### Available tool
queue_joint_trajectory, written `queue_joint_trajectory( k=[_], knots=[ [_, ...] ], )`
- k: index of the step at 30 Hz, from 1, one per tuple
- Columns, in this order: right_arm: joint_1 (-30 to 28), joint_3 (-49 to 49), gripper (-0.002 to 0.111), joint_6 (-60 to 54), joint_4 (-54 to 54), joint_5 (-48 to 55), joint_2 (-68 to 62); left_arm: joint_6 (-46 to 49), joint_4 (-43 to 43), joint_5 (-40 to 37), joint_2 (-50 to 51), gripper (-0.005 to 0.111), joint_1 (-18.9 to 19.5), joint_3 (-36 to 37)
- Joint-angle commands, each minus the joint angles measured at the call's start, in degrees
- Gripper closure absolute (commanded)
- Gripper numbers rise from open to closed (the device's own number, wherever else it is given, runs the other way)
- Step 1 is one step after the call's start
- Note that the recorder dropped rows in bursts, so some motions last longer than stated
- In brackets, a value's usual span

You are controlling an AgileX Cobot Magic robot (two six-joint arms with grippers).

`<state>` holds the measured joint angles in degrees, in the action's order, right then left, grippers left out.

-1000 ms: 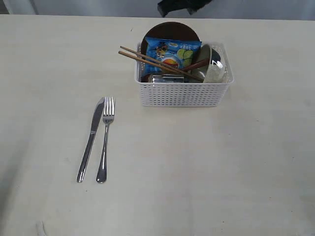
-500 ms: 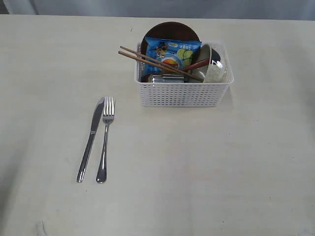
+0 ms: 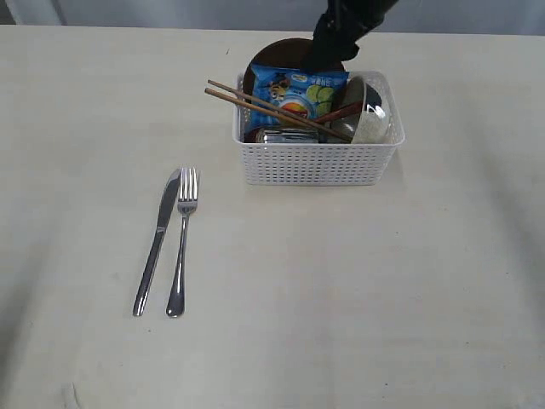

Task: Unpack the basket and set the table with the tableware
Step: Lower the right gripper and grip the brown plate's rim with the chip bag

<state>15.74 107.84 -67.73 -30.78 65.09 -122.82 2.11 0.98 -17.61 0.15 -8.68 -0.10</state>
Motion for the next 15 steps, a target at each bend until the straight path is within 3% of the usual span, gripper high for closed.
queue_joint_trajectory(
  k=[1,15],
  knots=[
    [2.7,0.0,0.041,-0.9,8.4,-3.6,-0.2,-0.2,-0.2,0.5,-0.2,0.107,0.1,0.1],
    [2.5,0.0,0.041,1.0,10.4,-6.1,-0.2,-0.2,-0.2,0.5,-0.2,0.107,0.1,0.1]
  ],
)
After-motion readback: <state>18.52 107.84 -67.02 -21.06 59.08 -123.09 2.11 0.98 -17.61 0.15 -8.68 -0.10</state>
